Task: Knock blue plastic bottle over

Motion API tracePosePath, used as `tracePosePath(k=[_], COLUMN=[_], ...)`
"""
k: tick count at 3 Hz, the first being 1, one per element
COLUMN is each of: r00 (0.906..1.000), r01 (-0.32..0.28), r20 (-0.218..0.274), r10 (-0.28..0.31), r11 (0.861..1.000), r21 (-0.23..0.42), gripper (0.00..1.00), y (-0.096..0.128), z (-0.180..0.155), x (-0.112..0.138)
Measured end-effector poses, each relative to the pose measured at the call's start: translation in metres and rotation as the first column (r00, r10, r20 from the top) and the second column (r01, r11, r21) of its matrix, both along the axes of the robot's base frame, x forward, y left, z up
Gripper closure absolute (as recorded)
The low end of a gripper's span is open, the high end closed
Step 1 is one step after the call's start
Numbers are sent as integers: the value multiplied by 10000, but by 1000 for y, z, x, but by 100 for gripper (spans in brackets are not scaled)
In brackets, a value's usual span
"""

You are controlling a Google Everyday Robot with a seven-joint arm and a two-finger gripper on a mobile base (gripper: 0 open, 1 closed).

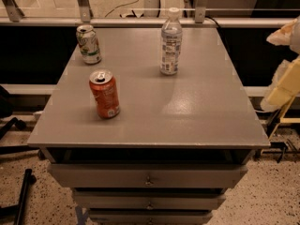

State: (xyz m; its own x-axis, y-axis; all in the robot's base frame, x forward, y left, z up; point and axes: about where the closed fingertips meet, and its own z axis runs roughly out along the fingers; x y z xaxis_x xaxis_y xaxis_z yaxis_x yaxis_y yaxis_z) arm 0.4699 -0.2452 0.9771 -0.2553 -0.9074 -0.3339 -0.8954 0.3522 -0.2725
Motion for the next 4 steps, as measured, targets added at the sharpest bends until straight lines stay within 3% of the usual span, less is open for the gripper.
tracePosePath(k=[1,2,4], r00=[9995,9993,9991], r01=[127,105,155], r20=[277,329,368], r10=[-162,-159,-229], r11=[9926,9873,9817], r21=[1207,1583,1900], gripper=[0,0,0], y=[-30,-34,-33], z=[-14,-19,-21], x=[43,58,64])
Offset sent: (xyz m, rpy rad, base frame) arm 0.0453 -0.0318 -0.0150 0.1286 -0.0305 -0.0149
